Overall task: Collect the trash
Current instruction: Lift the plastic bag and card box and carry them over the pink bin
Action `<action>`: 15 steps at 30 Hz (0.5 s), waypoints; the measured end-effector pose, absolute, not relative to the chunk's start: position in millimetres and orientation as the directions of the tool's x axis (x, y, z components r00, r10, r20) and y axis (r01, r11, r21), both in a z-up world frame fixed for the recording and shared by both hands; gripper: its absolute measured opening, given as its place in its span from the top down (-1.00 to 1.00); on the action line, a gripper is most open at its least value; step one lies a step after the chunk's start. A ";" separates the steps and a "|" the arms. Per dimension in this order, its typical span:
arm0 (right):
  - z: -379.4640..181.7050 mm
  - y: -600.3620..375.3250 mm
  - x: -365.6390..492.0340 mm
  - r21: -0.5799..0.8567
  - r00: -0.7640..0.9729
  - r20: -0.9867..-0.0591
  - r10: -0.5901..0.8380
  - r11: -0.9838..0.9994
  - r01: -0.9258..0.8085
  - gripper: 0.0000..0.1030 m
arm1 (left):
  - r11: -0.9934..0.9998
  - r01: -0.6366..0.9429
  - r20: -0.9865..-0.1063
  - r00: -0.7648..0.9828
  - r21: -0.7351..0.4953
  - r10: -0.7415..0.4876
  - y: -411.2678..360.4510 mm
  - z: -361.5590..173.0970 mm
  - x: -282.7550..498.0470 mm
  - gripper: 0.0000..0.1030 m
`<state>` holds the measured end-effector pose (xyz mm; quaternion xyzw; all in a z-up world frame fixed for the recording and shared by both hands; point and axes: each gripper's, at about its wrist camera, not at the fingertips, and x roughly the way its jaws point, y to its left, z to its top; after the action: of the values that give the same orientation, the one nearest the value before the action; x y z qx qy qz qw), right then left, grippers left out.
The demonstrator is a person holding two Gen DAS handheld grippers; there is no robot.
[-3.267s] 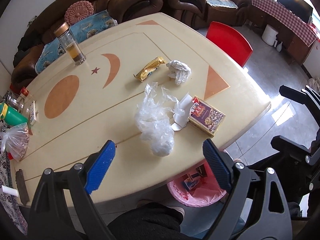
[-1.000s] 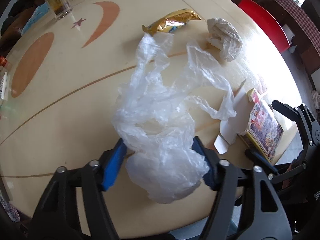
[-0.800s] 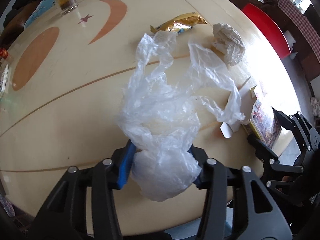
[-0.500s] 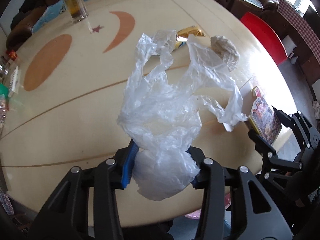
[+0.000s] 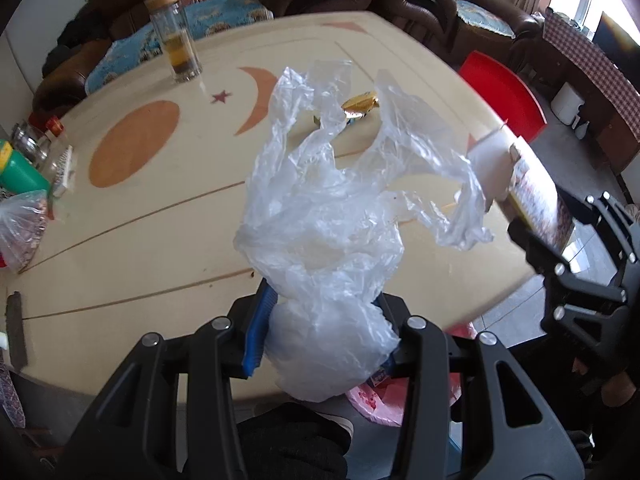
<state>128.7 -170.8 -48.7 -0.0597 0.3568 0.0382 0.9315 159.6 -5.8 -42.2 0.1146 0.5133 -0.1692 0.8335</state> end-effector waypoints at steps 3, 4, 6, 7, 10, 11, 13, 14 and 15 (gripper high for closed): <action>-29.6 -167.2 113.0 -0.095 0.764 -0.644 0.024 0.989 -0.110 -0.14 | 0.916 0.400 -0.878 0.447 0.026 -0.170 -1.1 -27.2 140.5 0.16; -21.5 -165.5 105.6 -0.096 0.774 -0.633 0.027 0.989 -0.112 -0.14 | 0.916 0.401 -0.872 0.457 0.025 -0.177 0.6 -21.5 133.8 0.16; -10.8 -162.6 94.1 -0.103 0.787 -0.617 0.024 0.988 -0.111 -0.14 | 0.914 0.405 -0.858 0.480 0.030 -0.184 2.9 -11.2 120.2 0.16; -6.5 -161.3 88.8 -0.105 0.792 -0.610 0.024 0.988 -0.112 -0.14 | 0.913 0.406 -0.853 0.488 0.034 -0.185 2.8 -8.5 116.2 0.16; 7.2 -156.8 69.8 -0.110 0.808 -0.589 0.025 0.988 -0.112 -0.14 | 0.911 0.411 -0.836 0.514 0.045 -0.191 3.4 1.7 96.1 0.16; 10.6 -155.3 63.5 -0.111 0.812 -0.584 0.026 0.988 -0.112 -0.14 | 0.910 0.413 -0.831 0.521 0.045 -0.195 4.3 4.8 89.3 0.16; 15.7 -153.8 51.5 -0.112 0.819 -0.573 0.028 0.987 -0.112 -0.14 | 0.909 0.415 -0.823 0.532 0.051 -0.197 6.0 9.7 76.6 0.16; 20.7 -152.9 44.4 -0.112 0.822 -0.569 0.028 0.987 -0.112 -0.14 | 0.909 0.414 -0.820 0.538 0.055 -0.195 5.6 11.7 67.6 0.16; 23.2 -152.6 38.8 -0.112 0.824 -0.565 0.028 0.987 -0.111 -0.14 | 0.909 0.413 -0.818 0.541 0.056 -0.195 5.0 13.1 63.0 0.16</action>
<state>38.8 -152.6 23.2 -0.0702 0.2940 0.0365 0.9525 63.0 5.0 13.1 0.1223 0.4462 -0.1750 0.8691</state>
